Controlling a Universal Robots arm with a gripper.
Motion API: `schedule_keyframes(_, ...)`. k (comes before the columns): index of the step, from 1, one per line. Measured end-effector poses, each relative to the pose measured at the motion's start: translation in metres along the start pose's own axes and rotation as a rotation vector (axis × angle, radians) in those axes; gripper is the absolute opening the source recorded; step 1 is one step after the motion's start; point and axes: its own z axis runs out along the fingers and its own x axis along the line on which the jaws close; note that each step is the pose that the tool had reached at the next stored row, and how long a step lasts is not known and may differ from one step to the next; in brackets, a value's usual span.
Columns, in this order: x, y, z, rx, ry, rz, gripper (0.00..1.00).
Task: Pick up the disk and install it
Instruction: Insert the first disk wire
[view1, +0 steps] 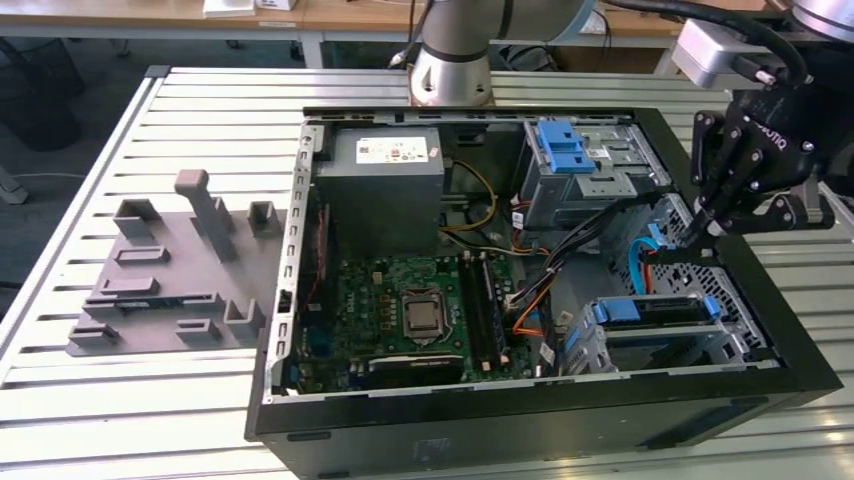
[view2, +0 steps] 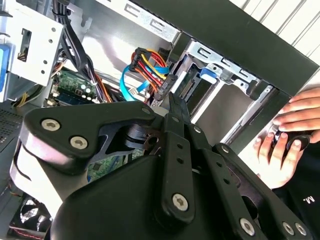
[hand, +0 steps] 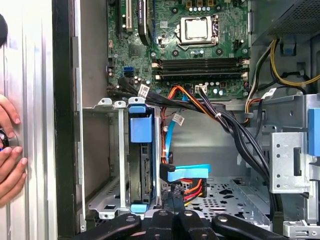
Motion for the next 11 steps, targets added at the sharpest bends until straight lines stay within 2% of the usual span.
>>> schedule_keyframes(4, -0.0008, 0.0, 0.0049, 0.0, 0.0001, 0.0, 0.11)
schedule_keyframes(5, -0.0012, 0.0, 0.0059, 0.0, 0.0002, 0.0, 0.17)
schedule_keyframes(6, -0.0015, 0.0001, 0.0068, 0.0, 0.0001, 0.0, 0.17)
schedule_keyframes(7, -0.0017, 0.0001, 0.0077, 0.0, 0.0, 0.0, 0.24)
schedule_keyframes(11, -0.0023, 0.0001, 0.0107, 0.0, -0.0002, 0.0, 0.25)
